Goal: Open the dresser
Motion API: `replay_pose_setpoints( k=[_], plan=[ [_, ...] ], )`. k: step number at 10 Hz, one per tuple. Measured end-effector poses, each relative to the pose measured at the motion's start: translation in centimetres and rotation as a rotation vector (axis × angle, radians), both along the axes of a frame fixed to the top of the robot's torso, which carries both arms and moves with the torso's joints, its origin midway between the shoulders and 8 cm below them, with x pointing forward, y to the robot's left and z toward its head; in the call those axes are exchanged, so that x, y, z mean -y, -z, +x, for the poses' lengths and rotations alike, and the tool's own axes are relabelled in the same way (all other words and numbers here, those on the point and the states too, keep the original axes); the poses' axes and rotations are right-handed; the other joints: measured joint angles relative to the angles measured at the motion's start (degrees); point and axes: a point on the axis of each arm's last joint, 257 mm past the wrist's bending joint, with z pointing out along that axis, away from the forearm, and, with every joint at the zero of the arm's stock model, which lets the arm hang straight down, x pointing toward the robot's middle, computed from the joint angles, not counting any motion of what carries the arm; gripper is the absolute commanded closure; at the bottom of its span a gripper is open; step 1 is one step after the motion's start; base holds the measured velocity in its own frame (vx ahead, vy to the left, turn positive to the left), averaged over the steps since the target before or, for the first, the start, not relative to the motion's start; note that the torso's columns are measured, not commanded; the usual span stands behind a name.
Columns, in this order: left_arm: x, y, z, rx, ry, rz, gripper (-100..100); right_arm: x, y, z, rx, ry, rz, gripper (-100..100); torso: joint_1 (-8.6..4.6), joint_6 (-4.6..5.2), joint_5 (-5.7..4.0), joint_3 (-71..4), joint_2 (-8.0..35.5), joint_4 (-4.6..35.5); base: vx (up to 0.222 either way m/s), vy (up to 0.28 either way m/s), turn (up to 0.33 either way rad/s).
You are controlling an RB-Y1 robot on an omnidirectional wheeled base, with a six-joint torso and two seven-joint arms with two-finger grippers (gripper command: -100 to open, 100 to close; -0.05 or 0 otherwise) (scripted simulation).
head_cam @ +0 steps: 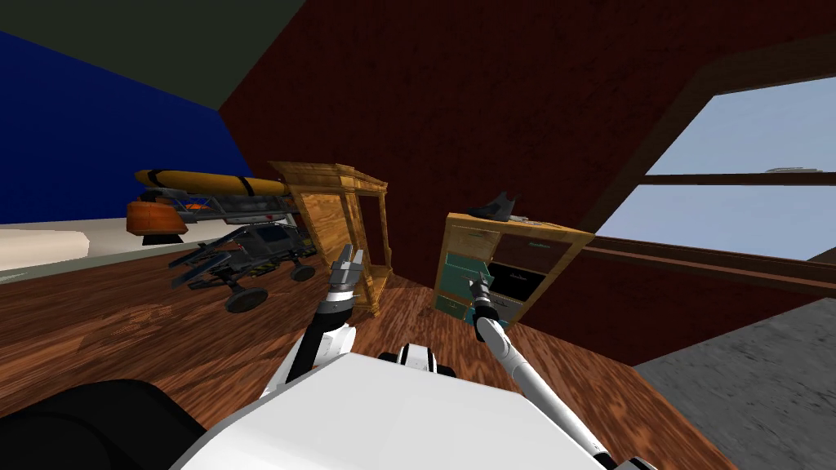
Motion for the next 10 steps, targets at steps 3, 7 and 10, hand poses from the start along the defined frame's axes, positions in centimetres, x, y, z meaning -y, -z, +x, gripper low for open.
replay_pose_setpoints(
  k=[3,7,10],
  plan=[
    [0.0,0.0,0.0,0.000,0.000,0.000,0,1.2,-2.0,1.7,0.001,-0.010,0.000,-100,0.08,0.02,0.04,0.29,0.47,0.15,-0.057,0.054,-0.046],
    [0.0,0.0,0.0,0.000,0.000,0.000,0,1.5,-2.3,2.3,-0.010,-0.017,0.002,0,0.05,0.01,0.06,0.16,0.25,0.15,-0.012,0.009,-0.003],
    [0.0,0.0,0.0,0.000,0.000,0.000,0,1.5,-2.2,2.3,-0.010,-0.017,0.002,0,0.06,0.01,0.03,0.17,0.27,0.10,0.000,0.000,0.000]
  ],
)
